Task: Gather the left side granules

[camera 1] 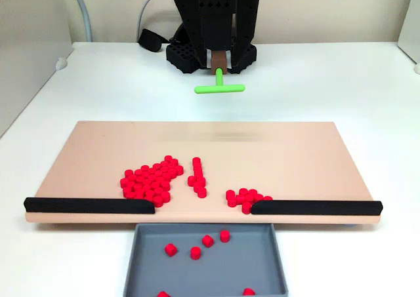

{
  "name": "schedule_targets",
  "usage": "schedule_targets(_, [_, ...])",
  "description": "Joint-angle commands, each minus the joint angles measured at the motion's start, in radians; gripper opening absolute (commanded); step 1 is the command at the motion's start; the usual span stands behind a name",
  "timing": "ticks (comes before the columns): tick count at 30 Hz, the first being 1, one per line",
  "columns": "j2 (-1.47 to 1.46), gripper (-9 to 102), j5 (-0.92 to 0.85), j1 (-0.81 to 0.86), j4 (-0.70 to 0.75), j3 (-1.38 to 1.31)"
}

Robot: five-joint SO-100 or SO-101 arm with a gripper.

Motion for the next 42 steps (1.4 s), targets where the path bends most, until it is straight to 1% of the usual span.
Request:
schedule_targets(1, [0.026,0,0.009,-0.011,-0.003,-0.021])
schedule_targets(36, [0.034,0,0.029,-0.005,-0.003,-0.021])
schedule_targets(42, [0.026,0,0.064,-0.025,-0.003,-0.021])
